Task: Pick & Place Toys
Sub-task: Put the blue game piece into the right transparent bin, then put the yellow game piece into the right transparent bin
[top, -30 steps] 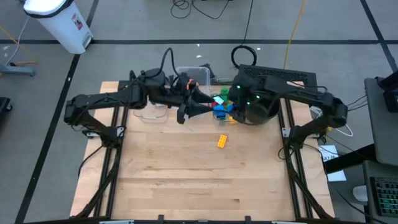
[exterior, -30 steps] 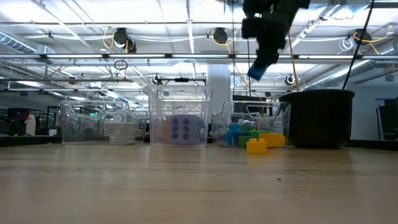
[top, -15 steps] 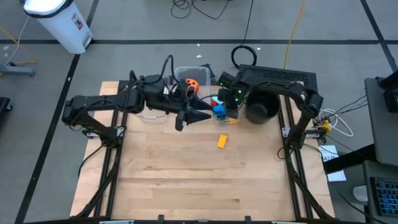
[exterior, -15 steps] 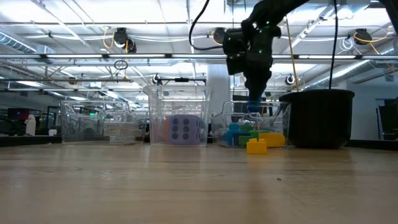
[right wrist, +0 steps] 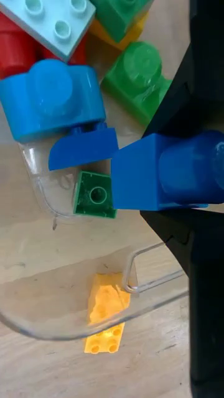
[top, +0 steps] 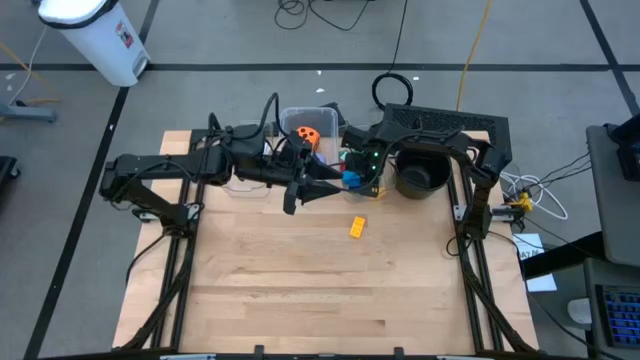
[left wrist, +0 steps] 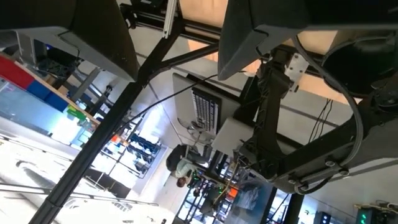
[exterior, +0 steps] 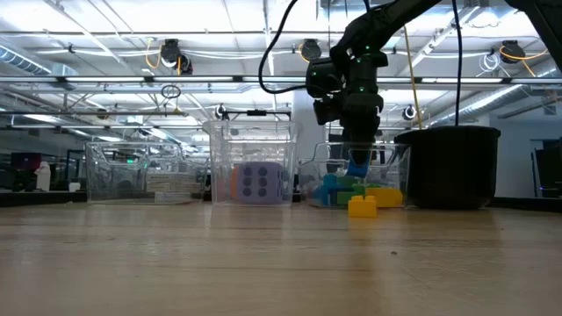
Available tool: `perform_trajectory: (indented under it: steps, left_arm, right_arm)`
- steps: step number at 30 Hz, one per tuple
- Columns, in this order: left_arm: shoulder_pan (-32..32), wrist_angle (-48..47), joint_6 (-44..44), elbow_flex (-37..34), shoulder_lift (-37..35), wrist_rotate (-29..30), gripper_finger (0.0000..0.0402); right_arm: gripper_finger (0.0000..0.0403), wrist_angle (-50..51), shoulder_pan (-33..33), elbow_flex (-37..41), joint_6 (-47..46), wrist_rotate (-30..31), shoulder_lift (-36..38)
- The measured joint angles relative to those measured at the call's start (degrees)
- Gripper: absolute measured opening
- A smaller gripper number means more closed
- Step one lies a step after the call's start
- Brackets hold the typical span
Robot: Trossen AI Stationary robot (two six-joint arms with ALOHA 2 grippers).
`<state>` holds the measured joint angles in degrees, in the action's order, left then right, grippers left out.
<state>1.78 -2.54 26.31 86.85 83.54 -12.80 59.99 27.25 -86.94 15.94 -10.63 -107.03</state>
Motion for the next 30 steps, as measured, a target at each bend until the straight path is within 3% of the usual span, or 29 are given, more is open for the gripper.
perform_trajectory:
  steps: [8,19,30]
  left_arm:
    - [0.0,-1.4,0.7,0.0,0.0,0.6,0.0227]
    - [0.0,-2.0,0.8,0.0,0.0,1.3,0.0227]
    - [0.0,-2.6,-0.3,0.0,0.0,3.0,0.0227]
  right_arm:
    - [0.0146,-0.7,-0.4,0.0,0.0,0.1,-0.6]
    - [0.0205,-0.9,-0.3,0.0,-0.2,3.3,0.1]
    - [0.0219,-1.1,-0.3,0.0,-0.2,3.3,11.4]
